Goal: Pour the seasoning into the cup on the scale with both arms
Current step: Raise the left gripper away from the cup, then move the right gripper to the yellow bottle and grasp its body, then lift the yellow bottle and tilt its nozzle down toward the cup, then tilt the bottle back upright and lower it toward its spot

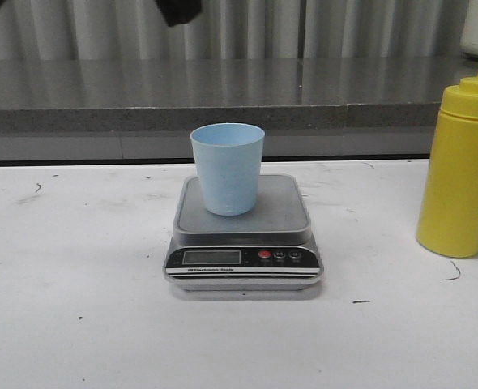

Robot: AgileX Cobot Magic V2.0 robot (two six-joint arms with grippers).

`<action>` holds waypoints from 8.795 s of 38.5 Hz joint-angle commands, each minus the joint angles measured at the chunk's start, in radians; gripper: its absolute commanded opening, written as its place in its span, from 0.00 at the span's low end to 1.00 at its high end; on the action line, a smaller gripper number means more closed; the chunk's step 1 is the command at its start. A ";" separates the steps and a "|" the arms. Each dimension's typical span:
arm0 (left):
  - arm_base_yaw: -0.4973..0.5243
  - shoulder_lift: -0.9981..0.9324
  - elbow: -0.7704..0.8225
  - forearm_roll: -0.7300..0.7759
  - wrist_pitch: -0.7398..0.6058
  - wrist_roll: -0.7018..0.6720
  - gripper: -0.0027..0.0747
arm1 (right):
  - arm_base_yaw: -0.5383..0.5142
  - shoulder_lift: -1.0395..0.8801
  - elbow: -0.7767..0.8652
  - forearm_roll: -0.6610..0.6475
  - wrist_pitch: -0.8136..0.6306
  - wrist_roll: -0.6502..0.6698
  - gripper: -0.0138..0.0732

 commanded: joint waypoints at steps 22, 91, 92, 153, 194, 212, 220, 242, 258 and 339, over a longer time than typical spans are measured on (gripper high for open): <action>0.488 -0.843 0.888 0.000 -0.513 -0.016 0.01 | -0.001 0.015 -0.036 -0.004 -0.075 0.002 0.86; 0.538 -1.698 1.363 0.000 -0.735 -0.016 0.01 | 0.189 0.648 -0.005 0.125 -0.624 0.003 0.86; 0.538 -1.698 1.363 0.000 -0.735 -0.016 0.01 | 0.189 0.662 0.012 0.138 -0.659 0.003 0.86; 0.538 -1.698 1.363 0.000 -0.735 -0.016 0.01 | 0.189 1.482 0.123 0.127 -1.669 0.135 0.86; 0.538 -1.698 1.363 0.000 -0.735 -0.016 0.01 | 0.183 1.527 -0.083 0.187 -1.611 0.133 0.86; 0.538 -1.698 1.363 0.000 -0.735 -0.016 0.01 | 0.183 1.531 -0.070 0.187 -1.613 0.133 0.59; 0.538 -1.698 1.363 0.000 -0.735 -0.016 0.01 | 0.183 1.529 -0.064 0.186 -1.665 0.113 0.54; 0.538 -1.698 1.363 0.000 -0.735 -0.016 0.01 | 0.190 1.233 -0.186 -0.054 -1.084 -0.277 0.54; 0.538 -1.698 1.363 0.000 -0.735 -0.016 0.01 | 0.253 1.174 -0.522 -0.325 -0.479 -0.279 0.54; 0.538 -1.698 1.363 0.000 -0.735 -0.016 0.01 | 0.493 1.383 -0.933 -1.137 0.099 0.297 0.54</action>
